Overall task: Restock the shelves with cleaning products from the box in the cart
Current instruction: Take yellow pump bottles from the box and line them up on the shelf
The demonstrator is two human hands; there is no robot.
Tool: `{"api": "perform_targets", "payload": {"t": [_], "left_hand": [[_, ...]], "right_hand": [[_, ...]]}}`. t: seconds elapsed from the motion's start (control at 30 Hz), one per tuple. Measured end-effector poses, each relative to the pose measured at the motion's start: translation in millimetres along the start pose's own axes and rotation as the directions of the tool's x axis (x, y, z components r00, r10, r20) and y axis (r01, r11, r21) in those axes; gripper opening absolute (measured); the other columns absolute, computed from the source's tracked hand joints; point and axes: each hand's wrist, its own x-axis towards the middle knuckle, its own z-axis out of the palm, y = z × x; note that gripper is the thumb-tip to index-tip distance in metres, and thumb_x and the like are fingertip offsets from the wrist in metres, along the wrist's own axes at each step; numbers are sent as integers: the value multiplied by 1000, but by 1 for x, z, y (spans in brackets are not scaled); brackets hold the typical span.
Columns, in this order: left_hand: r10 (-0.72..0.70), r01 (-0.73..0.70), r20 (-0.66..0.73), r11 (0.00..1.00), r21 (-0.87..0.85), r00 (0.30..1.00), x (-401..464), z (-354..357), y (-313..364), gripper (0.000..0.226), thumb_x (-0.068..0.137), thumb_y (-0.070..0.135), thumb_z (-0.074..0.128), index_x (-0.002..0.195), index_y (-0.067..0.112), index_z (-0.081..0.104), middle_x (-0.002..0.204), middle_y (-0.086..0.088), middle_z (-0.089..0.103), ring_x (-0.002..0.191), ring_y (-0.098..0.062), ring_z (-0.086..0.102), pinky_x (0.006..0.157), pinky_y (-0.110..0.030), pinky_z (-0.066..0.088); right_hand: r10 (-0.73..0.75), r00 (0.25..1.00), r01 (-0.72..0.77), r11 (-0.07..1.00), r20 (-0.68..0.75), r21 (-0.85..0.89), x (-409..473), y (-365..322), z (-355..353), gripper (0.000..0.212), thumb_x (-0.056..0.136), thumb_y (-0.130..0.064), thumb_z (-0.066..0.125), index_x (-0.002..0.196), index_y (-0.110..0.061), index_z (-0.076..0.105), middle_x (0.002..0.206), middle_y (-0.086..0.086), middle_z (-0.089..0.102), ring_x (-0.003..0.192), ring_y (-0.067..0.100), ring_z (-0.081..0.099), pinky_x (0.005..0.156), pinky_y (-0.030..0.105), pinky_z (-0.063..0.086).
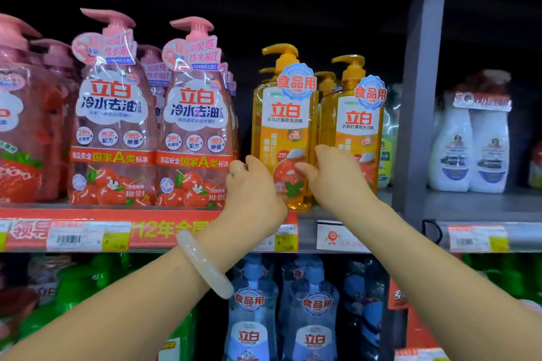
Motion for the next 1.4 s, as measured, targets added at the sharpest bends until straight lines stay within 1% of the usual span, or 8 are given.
{"api": "perform_targets", "payload": {"t": [0.13, 0.27, 0.37, 0.5, 0.63, 0.77, 0.97, 1.4], "left_hand": [[-22, 18, -46, 996, -91, 999, 4, 2, 1, 63, 84, 24, 70, 127, 4, 28, 130, -17, 44, 116, -34, 51, 90, -38, 42], [30, -32, -121, 999, -16, 992, 4, 2, -6, 69, 78, 33, 75, 123, 5, 31, 120, -15, 56, 108, -33, 56, 78, -35, 41], [57, -49, -108, 996, 80, 992, 8, 0, -10, 66, 75, 45, 74, 117, 6, 41, 117, -12, 57, 107, -31, 57, 79, -35, 43], [41, -33, -70, 993, 117, 997, 12, -1, -10, 64, 75, 51, 72, 111, 7, 42, 112, -10, 59, 102, -29, 58, 74, -34, 43], [18, -18, -38, 1000, 1, 999, 12, 5, -11, 66, 75, 45, 74, 114, 7, 35, 116, -13, 57, 103, -32, 59, 81, -39, 50], [1, 3, 54, 998, -66, 999, 25, 3, -14, 69, 71, 47, 76, 120, 9, 46, 117, -7, 60, 103, -25, 59, 80, -35, 48], [-8, 12, 41, 994, -108, 999, 25, 4, -17, 62, 73, 46, 75, 115, 9, 48, 114, -8, 60, 102, -24, 58, 80, -35, 48], [-6, 10, 54, 996, -85, 999, 21, 5, -14, 63, 72, 50, 74, 112, 12, 44, 111, -5, 61, 100, -25, 60, 88, -44, 51]], "right_hand": [[41, 998, -30, 979, -50, 200, -3, 9, -1, 34, 91, -30, 60, 115, -8, 54, 104, 7, 62, 92, 19, 55, 75, 27, 40], [54, 998, -44, 979, -43, 198, -6, 17, 3, 29, 92, -28, 59, 111, -6, 59, 106, 9, 66, 99, 22, 60, 78, 27, 44], [41, 993, -19, 981, -109, 193, -10, 28, -1, 17, 90, -27, 62, 101, -14, 61, 89, -1, 63, 94, 19, 62, 81, 33, 51], [112, 930, -24, 969, -351, 247, -11, 50, -9, 58, 81, -26, 72, 129, -11, 43, 121, 8, 47, 114, 24, 47, 97, 39, 43], [228, 963, -175, 934, -143, 311, -7, 55, -1, 106, 73, -36, 78, 148, -10, 7, 144, 14, 29, 134, 31, 30, 111, 51, 30], [276, 955, -222, 905, -104, 362, 0, 55, 6, 124, 72, -38, 79, 149, -18, -16, 149, 16, 21, 138, 35, 27, 109, 52, 28], [301, 945, -245, 910, -127, 334, -1, 59, 6, 125, 66, -42, 80, 148, -23, -12, 141, 15, 33, 127, 35, 40, 99, 51, 39], [240, 961, -186, 928, -136, 322, -11, 63, 2, 126, 68, -44, 80, 148, -22, -15, 147, 12, 25, 133, 32, 33, 104, 51, 36]]}}
